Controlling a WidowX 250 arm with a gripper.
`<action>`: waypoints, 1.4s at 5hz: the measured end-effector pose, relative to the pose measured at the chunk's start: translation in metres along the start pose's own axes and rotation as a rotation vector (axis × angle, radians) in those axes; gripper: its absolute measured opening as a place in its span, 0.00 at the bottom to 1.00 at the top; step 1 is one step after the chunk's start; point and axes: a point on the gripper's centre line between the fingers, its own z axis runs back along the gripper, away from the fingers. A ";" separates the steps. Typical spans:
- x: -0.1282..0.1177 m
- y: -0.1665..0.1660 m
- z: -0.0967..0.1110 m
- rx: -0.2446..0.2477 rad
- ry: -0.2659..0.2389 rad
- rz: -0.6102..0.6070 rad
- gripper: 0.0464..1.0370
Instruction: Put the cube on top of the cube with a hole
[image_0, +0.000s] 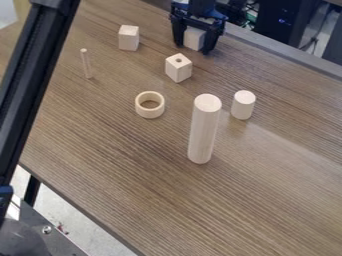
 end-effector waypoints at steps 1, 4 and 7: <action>0.003 0.003 0.001 0.006 -0.007 -0.053 0.91; 0.005 0.004 0.002 -0.018 -0.014 -0.106 0.57; -0.019 -0.012 0.032 -0.105 -0.065 -0.099 0.57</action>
